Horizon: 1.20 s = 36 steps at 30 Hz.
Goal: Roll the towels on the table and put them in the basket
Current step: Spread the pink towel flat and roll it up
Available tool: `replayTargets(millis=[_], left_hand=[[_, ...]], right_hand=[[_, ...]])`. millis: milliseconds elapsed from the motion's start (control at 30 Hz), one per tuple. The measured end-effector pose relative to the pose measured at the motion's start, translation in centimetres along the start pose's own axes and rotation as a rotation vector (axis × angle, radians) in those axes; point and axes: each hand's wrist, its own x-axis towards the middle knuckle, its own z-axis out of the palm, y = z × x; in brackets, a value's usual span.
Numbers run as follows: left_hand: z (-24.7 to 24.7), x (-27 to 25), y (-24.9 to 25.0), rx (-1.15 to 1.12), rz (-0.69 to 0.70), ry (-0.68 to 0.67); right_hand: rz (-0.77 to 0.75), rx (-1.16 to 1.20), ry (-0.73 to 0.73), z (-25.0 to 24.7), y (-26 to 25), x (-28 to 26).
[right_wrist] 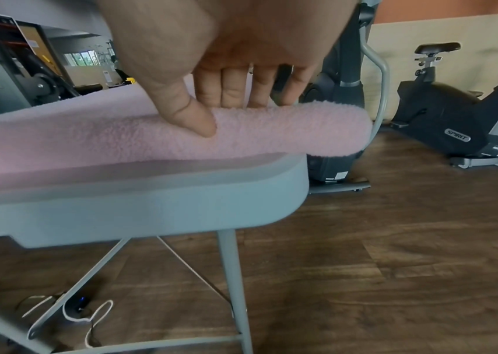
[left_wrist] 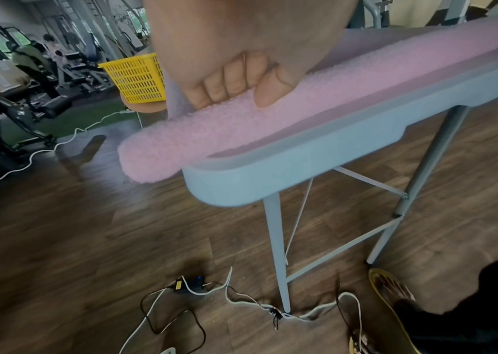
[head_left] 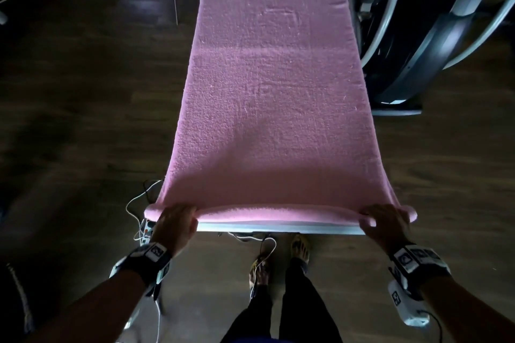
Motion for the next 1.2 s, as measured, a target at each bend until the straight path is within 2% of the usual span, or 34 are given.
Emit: replayTargets(millis=[100, 200, 233, 300, 367, 433, 500, 667, 800, 900, 1000, 1067, 1200], left_hand=[[-0.3, 1.8, -0.1, 0.004, -0.019, -0.052], [-1.2, 3.2, 0.0, 0.038, -0.099, -0.057], [-1.0, 3.4, 0.0, 0.049, -0.096, -0.012], [-0.4, 3.6, 0.3, 0.015, -0.031, 0.026], [0.1, 3.4, 0.8, 0.009, 0.007, -0.010], [0.2, 3.5, 1.1, 0.022, -0.044, -0.063], [-0.1, 4.2, 1.5, 0.004, -0.087, -0.106], [-0.7, 6.3, 2.0, 0.026, -0.128, -0.094], [-1.8, 7.5, 2.2, 0.110, -0.194, 0.021], [-2.1, 8.4, 2.9, 0.123, -0.200, 0.072], [-1.2, 8.6, 3.3, 0.054, -0.219, -0.012], [-0.9, 8.6, 3.4, 0.050, -0.238, -0.073], [-1.8, 9.3, 3.8, 0.062, -0.211, -0.025]], right_hand=[[0.065, 0.007, -0.065, -0.8, -0.2, 1.8], [0.103, 0.043, 0.068, -1.1, -0.2, 3.2], [0.093, 0.033, 0.103, -0.9, -0.1, 3.4], [0.002, 0.031, 0.077, -0.4, -0.3, 3.6], [-0.033, 0.032, -0.021, 0.0, -0.5, 3.3], [-0.027, 0.034, -0.092, 0.2, -0.3, 3.1], [-0.031, 0.047, -0.076, 0.2, 0.1, 3.5], [-0.049, 0.048, -0.043, -0.7, 0.6, 6.2], [-0.079, 0.035, -0.068, -1.4, 0.8, 8.5], [-0.096, 0.060, 0.038, -1.6, 1.2, 9.3], [-0.195, 0.069, 0.059, -1.3, 0.7, 9.2], [-0.138, 0.032, 0.017, -1.1, 0.3, 9.3], [-0.034, -0.030, -0.078, -0.9, -0.2, 9.2]])
